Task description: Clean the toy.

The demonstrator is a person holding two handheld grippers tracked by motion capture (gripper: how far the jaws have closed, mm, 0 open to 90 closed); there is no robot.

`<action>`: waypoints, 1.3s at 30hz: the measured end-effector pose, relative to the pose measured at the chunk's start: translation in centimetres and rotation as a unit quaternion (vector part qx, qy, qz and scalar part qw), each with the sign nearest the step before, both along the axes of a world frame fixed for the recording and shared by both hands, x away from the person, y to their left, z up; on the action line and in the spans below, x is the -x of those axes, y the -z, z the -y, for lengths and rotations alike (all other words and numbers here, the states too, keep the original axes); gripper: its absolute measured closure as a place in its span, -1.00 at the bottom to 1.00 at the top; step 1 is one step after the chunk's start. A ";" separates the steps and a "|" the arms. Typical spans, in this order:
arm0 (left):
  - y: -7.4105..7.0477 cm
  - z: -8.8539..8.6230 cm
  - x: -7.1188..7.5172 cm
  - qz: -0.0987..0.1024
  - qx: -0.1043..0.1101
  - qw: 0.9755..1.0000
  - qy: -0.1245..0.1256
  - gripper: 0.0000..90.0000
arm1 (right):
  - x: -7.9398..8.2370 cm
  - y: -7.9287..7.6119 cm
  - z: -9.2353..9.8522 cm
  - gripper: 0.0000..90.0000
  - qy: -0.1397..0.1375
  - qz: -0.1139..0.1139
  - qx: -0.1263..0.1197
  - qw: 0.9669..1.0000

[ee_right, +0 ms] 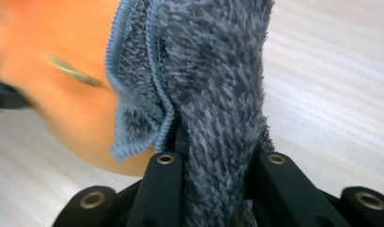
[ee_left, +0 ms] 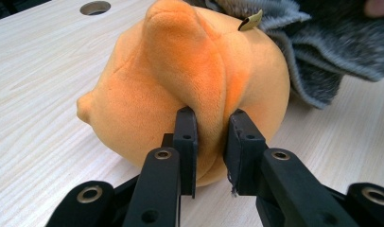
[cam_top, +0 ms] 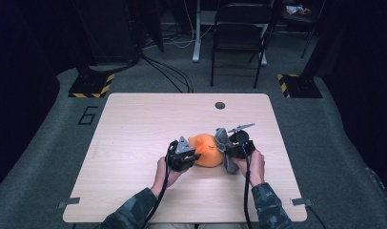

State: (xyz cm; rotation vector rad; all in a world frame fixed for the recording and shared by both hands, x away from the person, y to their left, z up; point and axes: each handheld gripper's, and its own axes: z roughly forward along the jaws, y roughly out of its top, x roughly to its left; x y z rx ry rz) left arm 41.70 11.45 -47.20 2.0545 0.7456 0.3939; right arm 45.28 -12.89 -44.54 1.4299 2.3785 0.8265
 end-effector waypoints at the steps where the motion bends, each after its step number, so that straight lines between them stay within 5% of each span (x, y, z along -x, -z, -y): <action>1: 0.0 -0.1 0.0 0.002 -0.003 1.000 -0.001 0.69 | -0.2 0.5 0.3 0.73 0.006 -0.007 0.005 1.000; 6: 0.0 -0.1 -0.1 0.001 0.009 1.000 0.001 0.68 | -1.1 3.3 1.6 0.73 0.028 -0.042 0.013 0.999; 9: 0.0 -0.3 -0.2 0.003 0.012 1.000 0.000 0.68 | -1.2 3.0 2.0 0.73 0.029 -0.045 0.015 0.998; 13: 0.0 -0.3 -0.2 0.004 0.012 1.000 0.000 0.68 | -0.7 0.7 2.2 0.72 0.027 -0.023 -0.004 0.999; 16: 0.0 -0.3 -0.1 0.004 0.011 1.000 -0.001 0.68 | 0.2 -2.0 1.3 0.73 0.006 0.014 -0.026 1.000; 23: -0.1 -0.1 0.0 0.006 0.012 1.000 0.004 0.68 | 2.5 -5.2 -2.8 0.73 -0.065 0.064 -0.066 0.994; 29: 0.0 0.0 0.1 0.002 0.013 1.000 0.004 0.68 | 2.6 -3.9 -4.7 0.73 -0.074 0.061 -0.046 0.994; 39: 0.0 0.1 0.1 0.004 0.010 1.000 0.007 0.68 | 1.8 -3.1 -3.0 0.73 -0.052 0.046 -0.021 0.997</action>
